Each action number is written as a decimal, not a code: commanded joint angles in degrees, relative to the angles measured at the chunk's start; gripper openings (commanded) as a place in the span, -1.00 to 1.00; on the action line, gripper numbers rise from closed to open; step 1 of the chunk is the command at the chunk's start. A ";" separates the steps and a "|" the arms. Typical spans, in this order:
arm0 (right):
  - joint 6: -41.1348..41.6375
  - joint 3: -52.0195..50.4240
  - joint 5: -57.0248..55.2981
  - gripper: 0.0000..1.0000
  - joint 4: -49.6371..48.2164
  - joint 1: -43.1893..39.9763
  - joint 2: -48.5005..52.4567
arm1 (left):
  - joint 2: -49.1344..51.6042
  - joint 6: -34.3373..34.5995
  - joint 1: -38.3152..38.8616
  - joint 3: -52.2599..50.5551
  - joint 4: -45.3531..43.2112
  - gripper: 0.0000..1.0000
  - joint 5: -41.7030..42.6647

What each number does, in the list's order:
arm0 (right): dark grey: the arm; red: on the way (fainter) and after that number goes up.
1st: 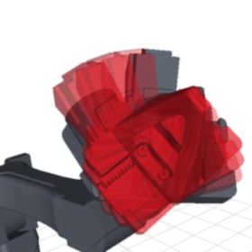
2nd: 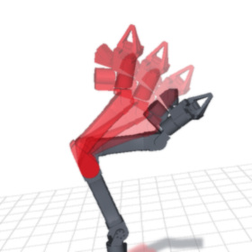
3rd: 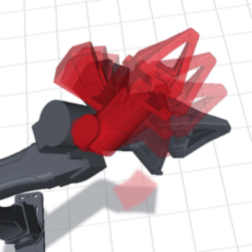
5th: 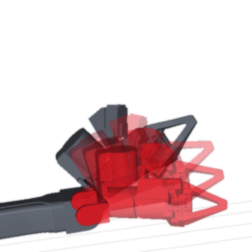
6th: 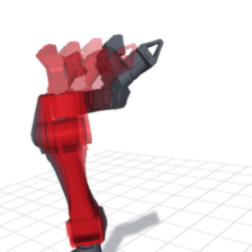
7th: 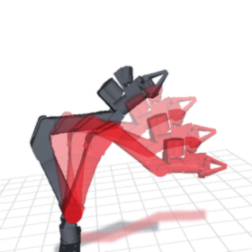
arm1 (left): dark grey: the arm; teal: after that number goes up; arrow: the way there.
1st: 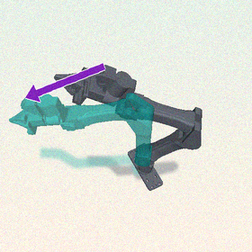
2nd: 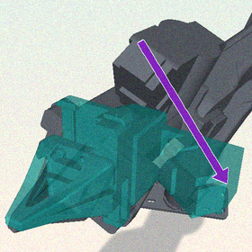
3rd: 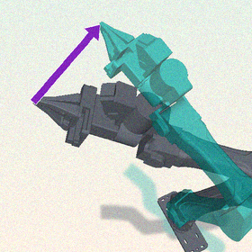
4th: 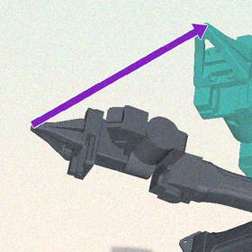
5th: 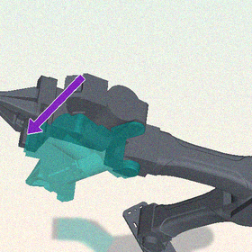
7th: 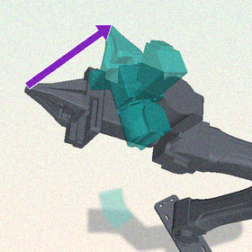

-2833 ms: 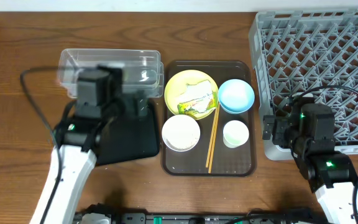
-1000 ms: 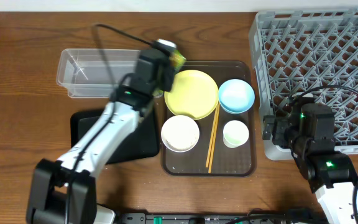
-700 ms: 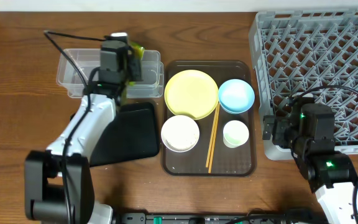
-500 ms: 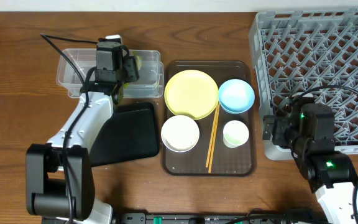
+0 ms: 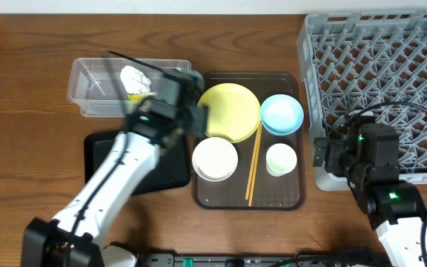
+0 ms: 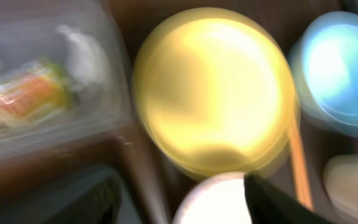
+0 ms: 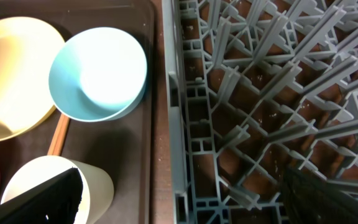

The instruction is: Sort waste into correct bins and load items into the dishwasher rack

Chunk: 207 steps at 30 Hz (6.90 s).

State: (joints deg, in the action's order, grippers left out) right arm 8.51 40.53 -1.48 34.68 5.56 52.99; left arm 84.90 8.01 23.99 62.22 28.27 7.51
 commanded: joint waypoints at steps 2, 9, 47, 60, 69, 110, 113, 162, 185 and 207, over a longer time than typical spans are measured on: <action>-0.42 1.14 0.02 0.99 -0.04 -0.28 -0.15 | 2.05 0.04 7.37 -1.53 3.43 0.19 2.78; -0.42 1.14 0.04 0.99 0.09 -0.28 -0.15 | 7.19 0.09 16.20 -2.78 2.62 0.19 2.36; -0.42 1.14 0.02 0.98 0.48 -0.28 -0.15 | -4.63 -3.89 -15.02 -3.76 14.08 -0.88 41.79; -0.42 1.14 0.02 0.98 0.48 -0.28 -0.15 | 5.86 -18.88 -36.61 -12.66 16.70 -0.88 65.53; -0.42 1.14 0.04 0.98 0.50 -0.28 -0.15 | 14.58 -21.49 -44.76 -14.16 16.68 -0.88 73.40; -0.42 1.14 0.04 0.98 0.85 -0.28 -0.15 | -7.87 -6.19 -30.67 -8.39 12.83 -0.05 33.00; -0.42 1.14 0.02 0.98 0.85 -0.28 -0.15 | -10.47 -0.11 -23.17 -8.39 9.33 0.04 22.49; -0.42 1.14 0.02 0.99 0.92 -0.28 -0.15 | -11.10 -7.80 -30.77 -11.91 9.25 -0.88 59.06; -0.42 1.14 0.02 0.99 0.94 -0.28 -0.15 | 12.44 3.06 -51.34 -19.32 8.96 -0.88 82.62; -0.42 1.14 0.00 0.98 1.11 -0.28 -0.15 | 9.97 11.10 -51.71 -19.23 -5.51 -0.88 82.60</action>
State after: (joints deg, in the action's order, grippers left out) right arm 8.51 40.56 -1.48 35.73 5.56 52.99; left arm 97.19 25.06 -27.38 43.03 24.27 88.58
